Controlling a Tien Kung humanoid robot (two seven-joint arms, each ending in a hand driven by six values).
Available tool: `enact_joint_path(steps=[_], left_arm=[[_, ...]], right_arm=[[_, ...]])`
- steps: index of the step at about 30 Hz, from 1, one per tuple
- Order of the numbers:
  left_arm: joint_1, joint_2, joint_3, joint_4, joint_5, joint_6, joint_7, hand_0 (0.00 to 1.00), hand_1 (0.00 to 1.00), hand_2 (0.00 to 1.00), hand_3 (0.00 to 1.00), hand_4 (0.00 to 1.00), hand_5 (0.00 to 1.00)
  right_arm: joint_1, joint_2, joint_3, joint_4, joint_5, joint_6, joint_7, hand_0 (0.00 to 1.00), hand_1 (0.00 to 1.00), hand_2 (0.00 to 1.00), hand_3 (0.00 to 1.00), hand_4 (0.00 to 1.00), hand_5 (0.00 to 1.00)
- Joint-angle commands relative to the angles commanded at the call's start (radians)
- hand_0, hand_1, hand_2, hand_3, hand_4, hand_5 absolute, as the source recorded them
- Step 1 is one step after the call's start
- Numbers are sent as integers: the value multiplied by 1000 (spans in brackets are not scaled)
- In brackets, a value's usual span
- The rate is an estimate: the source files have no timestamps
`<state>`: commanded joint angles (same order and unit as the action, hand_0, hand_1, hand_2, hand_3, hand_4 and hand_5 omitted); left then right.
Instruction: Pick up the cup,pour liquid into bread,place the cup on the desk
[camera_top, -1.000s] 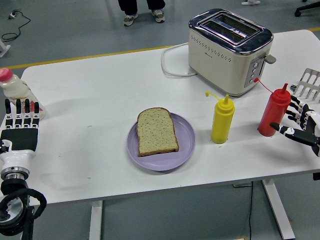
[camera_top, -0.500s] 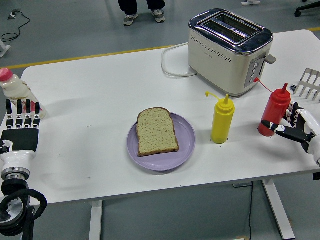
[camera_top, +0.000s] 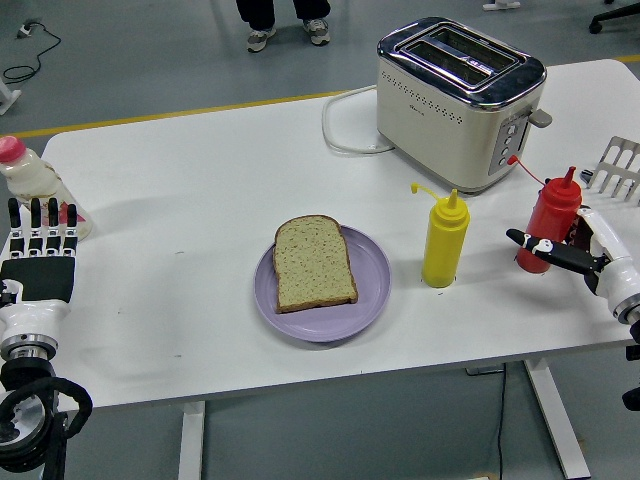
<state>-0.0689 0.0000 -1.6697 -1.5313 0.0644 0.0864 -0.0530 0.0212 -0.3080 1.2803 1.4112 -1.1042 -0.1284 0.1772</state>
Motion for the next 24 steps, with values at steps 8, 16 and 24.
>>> enact_joint_path(steps=[8, 16, 24], left_arm=[[-1, 0, -3, 0, 0, 0, 0, 856, 864, 929, 839, 670, 998], [-2, 0, -6, 0, 0, 0, -1, 856, 864, 929, 840, 670, 998], [-5, 0, -9, 0, 0, 0, 0, 856, 864, 929, 840, 670, 998]], right_arm=[[31, 17, -27, -39, 37, -46, 27, 876, 810, 823, 998, 904, 174], [53, 31, -55, -68, 76, -81, 55, 789, 658, 625, 824, 893, 145], [85, 51, -70, -104, 129, -120, 91, 715, 590, 552, 712, 887, 138]])
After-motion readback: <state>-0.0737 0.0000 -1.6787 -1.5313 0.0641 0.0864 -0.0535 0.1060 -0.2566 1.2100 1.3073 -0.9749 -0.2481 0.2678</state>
